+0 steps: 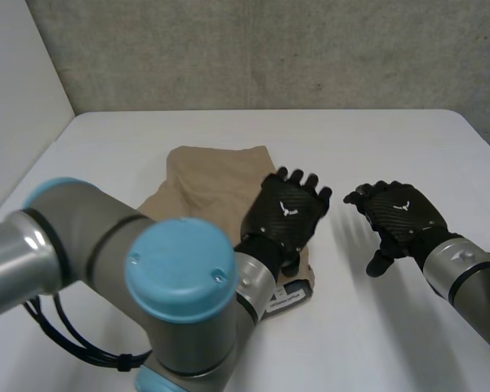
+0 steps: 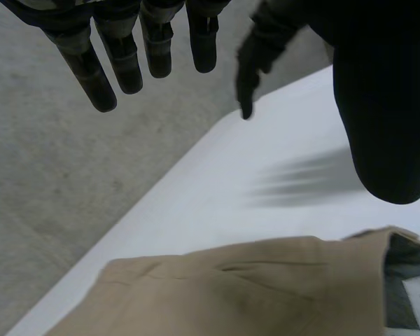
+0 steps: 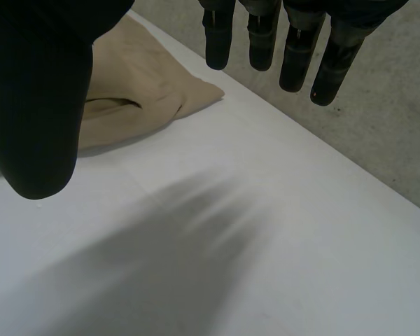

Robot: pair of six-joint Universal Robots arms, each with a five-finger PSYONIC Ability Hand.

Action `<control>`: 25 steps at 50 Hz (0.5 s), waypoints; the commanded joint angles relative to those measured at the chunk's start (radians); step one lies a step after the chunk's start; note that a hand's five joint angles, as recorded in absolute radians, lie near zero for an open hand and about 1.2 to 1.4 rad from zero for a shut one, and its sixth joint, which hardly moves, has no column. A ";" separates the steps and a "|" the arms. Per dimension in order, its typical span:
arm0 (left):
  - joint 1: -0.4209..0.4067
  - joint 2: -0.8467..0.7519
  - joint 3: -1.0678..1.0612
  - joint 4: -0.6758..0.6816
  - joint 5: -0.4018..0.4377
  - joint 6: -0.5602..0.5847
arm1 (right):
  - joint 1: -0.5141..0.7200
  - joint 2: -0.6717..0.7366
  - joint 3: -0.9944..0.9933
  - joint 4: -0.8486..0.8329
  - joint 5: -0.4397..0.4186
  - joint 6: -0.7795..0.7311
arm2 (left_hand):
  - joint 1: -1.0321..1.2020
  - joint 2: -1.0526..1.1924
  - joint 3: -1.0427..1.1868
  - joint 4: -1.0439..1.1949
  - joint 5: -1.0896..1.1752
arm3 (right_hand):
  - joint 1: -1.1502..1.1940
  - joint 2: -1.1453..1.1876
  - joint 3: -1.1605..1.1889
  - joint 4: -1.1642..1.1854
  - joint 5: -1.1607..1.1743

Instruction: Fold the shorts.

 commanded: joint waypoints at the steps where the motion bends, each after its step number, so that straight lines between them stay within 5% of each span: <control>1: 0.121 0.170 -0.054 -0.055 -0.039 -0.002 | -0.002 -0.001 -0.001 0.008 -0.012 -0.002 | -0.032 -0.025 -0.032 -0.022 -0.022 | -0.029 -0.049 -0.044 -0.063 -0.061; 13: 0.372 0.386 -0.284 -0.056 -0.026 -0.017 | 0.167 0.024 -0.027 0.005 0.001 0.004 | -0.032 -0.025 -0.032 -0.022 -0.022 | -0.016 -0.036 -0.031 -0.050 -0.048; 25: 0.530 0.487 -0.425 -0.049 0.059 -0.094 | 0.322 0.278 -0.176 0.000 0.071 -0.001 | -0.032 -0.025 -0.032 -0.022 -0.022 | 0.319 0.299 0.303 0.285 0.286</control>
